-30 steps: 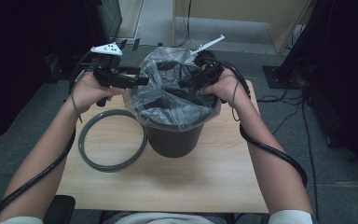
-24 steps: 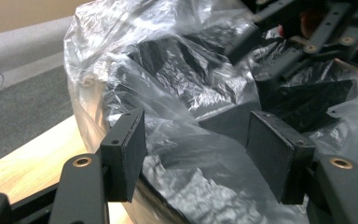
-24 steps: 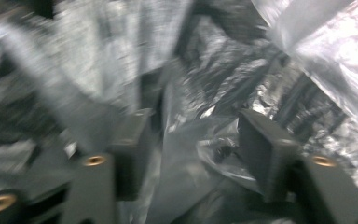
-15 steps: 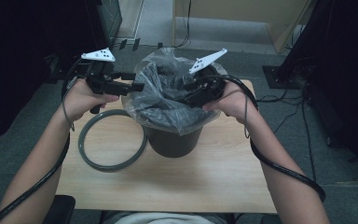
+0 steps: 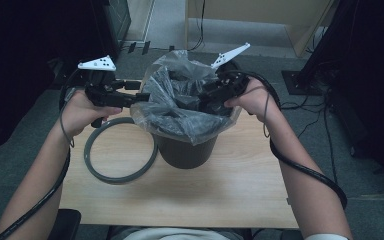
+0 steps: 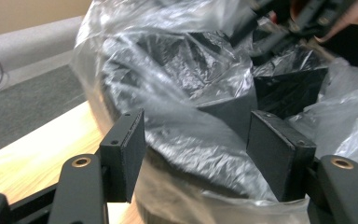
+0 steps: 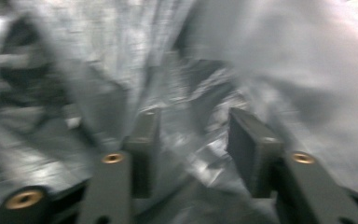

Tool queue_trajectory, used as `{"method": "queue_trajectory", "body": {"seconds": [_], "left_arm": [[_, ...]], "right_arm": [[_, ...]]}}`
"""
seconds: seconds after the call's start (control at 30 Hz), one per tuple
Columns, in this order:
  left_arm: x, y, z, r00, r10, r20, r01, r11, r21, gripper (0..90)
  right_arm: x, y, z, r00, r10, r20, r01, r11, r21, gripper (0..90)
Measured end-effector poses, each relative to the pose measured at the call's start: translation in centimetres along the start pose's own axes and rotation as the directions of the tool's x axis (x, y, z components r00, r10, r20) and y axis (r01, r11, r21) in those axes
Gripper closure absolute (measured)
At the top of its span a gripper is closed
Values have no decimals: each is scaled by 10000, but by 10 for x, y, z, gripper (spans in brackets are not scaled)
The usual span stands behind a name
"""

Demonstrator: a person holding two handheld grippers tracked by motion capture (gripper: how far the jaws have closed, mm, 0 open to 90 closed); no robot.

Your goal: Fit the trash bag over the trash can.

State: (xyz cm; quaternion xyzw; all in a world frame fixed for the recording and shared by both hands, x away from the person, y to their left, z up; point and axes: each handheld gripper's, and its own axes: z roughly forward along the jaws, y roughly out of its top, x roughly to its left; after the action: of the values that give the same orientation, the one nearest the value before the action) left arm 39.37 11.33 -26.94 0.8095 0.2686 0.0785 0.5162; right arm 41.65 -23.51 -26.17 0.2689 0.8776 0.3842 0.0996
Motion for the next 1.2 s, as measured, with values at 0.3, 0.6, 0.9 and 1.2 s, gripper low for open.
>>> {"method": "queue_trajectory", "body": {"seconds": [0.3,0.6,0.9,1.2], "left_arm": [[3,-14,-9,9995,-317,-45,315,9988,-371,368],[3,-27,-17,9990,-362,-264,343,9970,-697,368],[6,-25,-20,9985,-469,-295,440,9947,-924,369],[-5,-18,-14,9985,-542,61,545,9959,-720,457]], "right_arm": [[-36,15,6,9924,97,1230,27,9949,-1005,436],[-55,18,26,9928,627,1024,-604,9979,-252,399],[-50,18,25,9906,707,1167,-651,9966,-513,310],[-19,33,-18,9914,905,950,-786,9894,-1225,346]]}}
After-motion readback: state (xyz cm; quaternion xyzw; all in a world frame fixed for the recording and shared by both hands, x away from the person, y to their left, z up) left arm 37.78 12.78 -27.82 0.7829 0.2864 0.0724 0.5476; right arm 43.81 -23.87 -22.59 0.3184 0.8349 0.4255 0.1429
